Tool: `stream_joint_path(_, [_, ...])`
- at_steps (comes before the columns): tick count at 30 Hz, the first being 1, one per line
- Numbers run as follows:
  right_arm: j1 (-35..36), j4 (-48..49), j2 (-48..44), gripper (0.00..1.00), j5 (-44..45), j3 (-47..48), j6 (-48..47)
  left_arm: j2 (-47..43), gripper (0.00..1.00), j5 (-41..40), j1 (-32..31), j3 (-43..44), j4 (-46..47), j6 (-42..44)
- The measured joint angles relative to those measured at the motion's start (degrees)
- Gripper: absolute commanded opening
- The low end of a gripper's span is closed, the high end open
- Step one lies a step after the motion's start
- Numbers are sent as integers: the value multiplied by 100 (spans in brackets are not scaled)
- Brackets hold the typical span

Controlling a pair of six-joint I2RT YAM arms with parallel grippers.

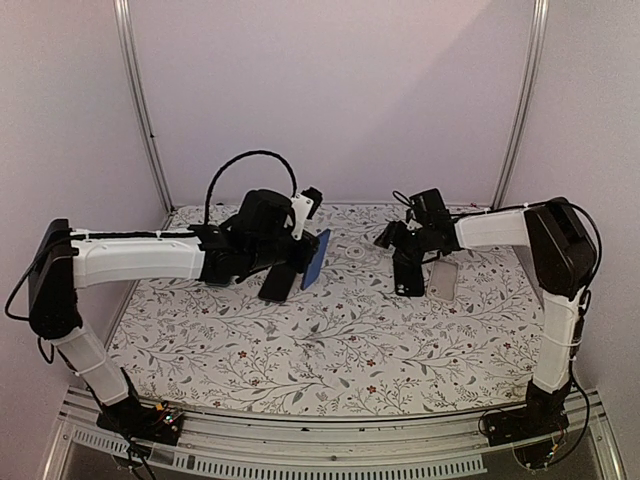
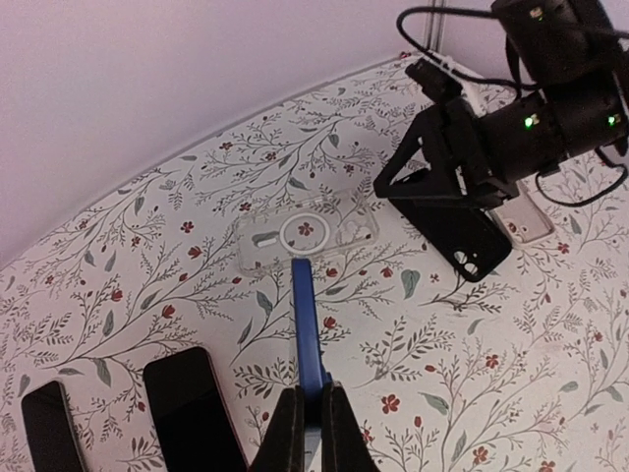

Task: Take the phone out of the phone case
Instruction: Place the phone case at the center of the board, then place the phone at the center of the board.

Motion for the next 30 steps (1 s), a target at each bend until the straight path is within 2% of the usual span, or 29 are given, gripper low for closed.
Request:
stream_joint_path(5, [0,4,-584,91,22,0,-146,286,0,-284,-98,50,-13,138])
stream_joint_path(13, [-15,-85,-1443,99,334,-258,-337,964,0,-1054,-494,498,-361,435])
stream_joint_path(23, [-321,-201,-2662,99,835,-1220,-599,1622,0,-1963,-931,1005,-468,973])
stream_joint_path(30, [-343,-245,-3211,99,951,-1513,-686,2181,0,-2483,-1176,1440,-570,1248])
